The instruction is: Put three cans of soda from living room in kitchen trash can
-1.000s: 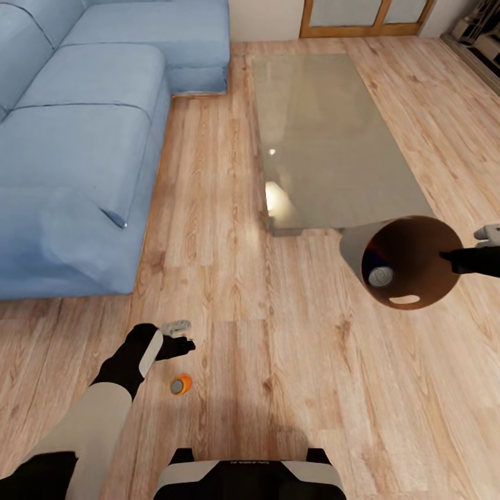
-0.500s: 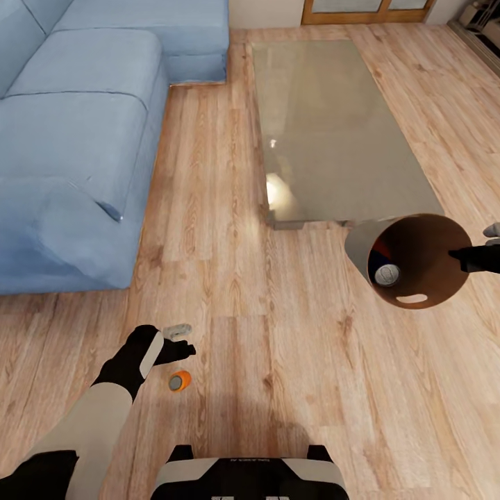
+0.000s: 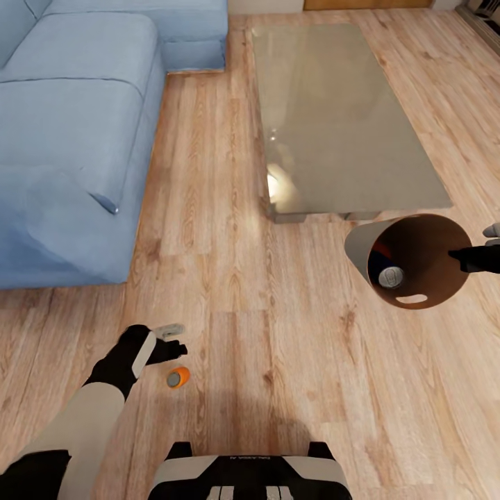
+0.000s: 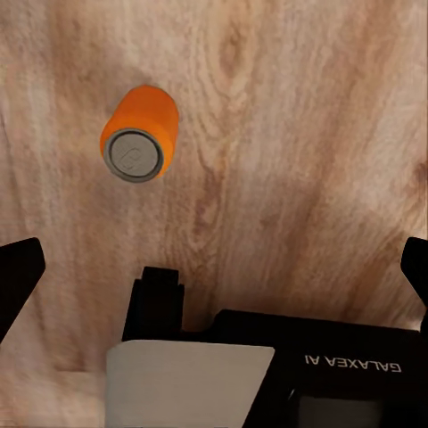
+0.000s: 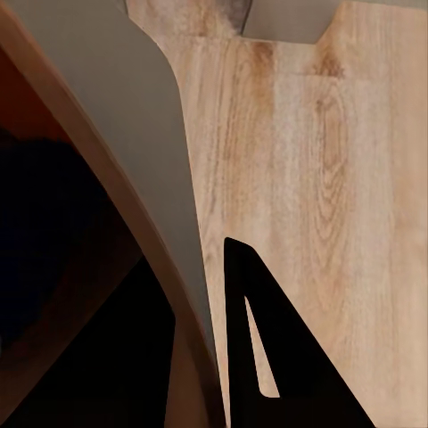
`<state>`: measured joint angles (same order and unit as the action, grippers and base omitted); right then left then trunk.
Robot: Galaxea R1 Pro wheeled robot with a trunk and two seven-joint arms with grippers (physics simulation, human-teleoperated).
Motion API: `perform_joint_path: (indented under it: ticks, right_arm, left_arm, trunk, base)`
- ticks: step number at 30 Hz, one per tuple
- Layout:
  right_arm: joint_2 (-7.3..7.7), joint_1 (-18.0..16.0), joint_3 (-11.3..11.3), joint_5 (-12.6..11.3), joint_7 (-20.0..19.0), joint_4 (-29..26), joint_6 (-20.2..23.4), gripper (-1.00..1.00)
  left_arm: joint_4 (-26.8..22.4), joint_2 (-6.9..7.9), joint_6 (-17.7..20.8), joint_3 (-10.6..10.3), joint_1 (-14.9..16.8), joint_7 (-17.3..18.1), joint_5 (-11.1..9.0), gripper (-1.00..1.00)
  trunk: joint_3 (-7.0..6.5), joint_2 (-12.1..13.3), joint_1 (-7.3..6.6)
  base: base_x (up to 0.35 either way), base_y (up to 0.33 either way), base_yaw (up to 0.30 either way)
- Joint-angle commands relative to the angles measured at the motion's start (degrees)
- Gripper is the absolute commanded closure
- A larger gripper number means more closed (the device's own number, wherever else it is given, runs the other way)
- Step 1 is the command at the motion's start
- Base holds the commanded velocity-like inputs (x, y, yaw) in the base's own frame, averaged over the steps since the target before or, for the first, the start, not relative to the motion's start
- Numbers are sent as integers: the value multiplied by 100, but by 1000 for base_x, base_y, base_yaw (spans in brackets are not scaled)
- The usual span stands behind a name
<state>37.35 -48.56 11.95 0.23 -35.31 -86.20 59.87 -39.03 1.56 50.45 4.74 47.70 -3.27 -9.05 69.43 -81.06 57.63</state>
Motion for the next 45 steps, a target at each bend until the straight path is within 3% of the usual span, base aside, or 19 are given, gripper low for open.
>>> perform_joint_path:
  ticks: [1,9,29,35,41,45]
  right_arm:
    - [-3,-5,-2,-84,-13,-4,13,100]
    - [-12,-5,-8,-84,-24,-11,13,100]
    - [-26,-3,-36,-51,-28,-12,13,100]
    - [-20,1,-46,-51,-28,-11,13,100]
    - [-26,4,-52,-43,-28,-11,13,100]
    - [-38,4,-127,-41,-28,-11,13,100]
  left_arm:
    - [2,52,0,10,1,-25,-4,-100]
    - [-9,162,-4,-5,9,-55,-16,-100]
    - [-9,194,-28,-14,12,-6,-2,-100]
    - [-2,416,14,-15,101,78,-9,-100]
    - [1,700,26,-21,163,513,-6,-100]
    - [-24,720,26,-25,167,634,-6,-100]
  trunk:
    - [27,-42,22]
    - [243,-363,197]
    - [781,-1165,637]
    - [943,-1405,768]
    - [1105,-1646,900]
    - [1212,-1807,988]
  base:
    - [0,0,0]
    - [0,0,0]
    - [0,0,0]
    - [0,0,0]
    - [0,0,0]
    - [0,0,0]
